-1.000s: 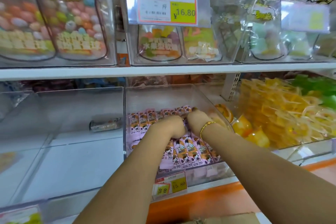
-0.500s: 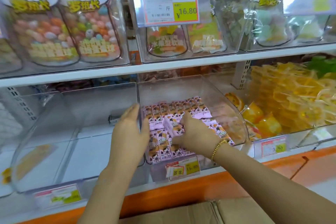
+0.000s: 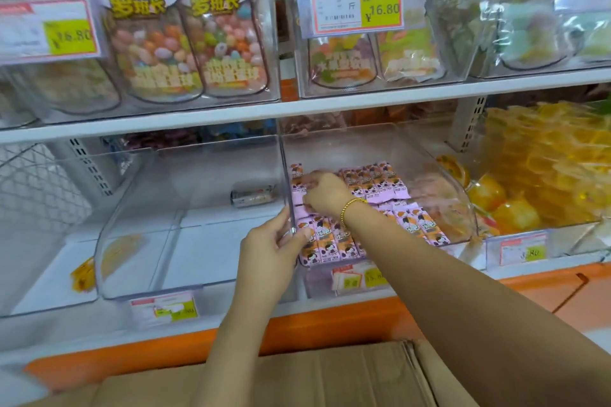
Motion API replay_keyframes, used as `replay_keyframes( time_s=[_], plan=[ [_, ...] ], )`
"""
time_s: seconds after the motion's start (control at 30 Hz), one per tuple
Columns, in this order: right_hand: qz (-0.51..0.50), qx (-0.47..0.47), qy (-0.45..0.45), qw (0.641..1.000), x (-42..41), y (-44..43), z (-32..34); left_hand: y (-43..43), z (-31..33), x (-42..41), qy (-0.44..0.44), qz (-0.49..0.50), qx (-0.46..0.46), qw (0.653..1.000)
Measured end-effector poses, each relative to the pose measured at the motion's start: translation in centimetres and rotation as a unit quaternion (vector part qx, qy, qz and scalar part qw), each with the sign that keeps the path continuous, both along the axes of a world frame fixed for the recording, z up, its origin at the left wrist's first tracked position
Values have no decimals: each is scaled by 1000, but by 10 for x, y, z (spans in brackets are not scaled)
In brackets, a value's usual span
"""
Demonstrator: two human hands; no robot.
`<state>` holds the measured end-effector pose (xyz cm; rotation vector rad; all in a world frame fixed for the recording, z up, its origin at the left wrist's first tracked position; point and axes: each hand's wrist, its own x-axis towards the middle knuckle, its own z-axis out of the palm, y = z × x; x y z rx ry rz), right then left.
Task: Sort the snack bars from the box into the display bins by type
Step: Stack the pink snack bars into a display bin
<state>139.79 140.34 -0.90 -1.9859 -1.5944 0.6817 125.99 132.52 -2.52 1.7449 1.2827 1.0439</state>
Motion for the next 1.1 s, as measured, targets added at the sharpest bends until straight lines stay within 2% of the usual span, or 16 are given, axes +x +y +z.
replay_keyframes(
  time_s=[0.13,0.27,0.33,0.4,0.53,0.63,0.73,0.77,0.83,1.0,1.07,1.1],
  plan=[
    [-29,94,7,995,3,-50,10,-13,1,-6,14,29,22,999],
    [27,144,-13,989,-6,-132,22,-72,-12,-40,-53,107,57,991],
    [91,111,-10,990,-15,-170,20,-108,-28,-63,-84,120,42,988],
    [153,51,1,987,-27,-204,10,-141,-51,-83,-79,129,3,988],
    [202,-109,127,965,-48,-264,-37,-205,-107,-118,-8,177,-84,981],
    [163,-194,77,964,-56,-301,-105,-241,-154,-141,77,180,-172,966],
    [136,-249,55,957,-67,-331,-185,-263,-197,-156,162,146,-320,922],
    [127,-267,26,955,-71,-341,-205,-271,-208,-159,188,138,-338,912],
    [121,-277,-10,953,-76,-353,-243,-285,-222,-161,223,131,-329,908],
    [111,-211,-9,971,-79,-338,-283,-313,-207,-159,198,144,-209,947],
    [62,-185,38,980,-81,-328,-292,-326,-202,-164,227,145,-179,946],
    [26,-172,96,980,-83,-326,-293,-333,-202,-168,240,147,-165,945]
  ],
)
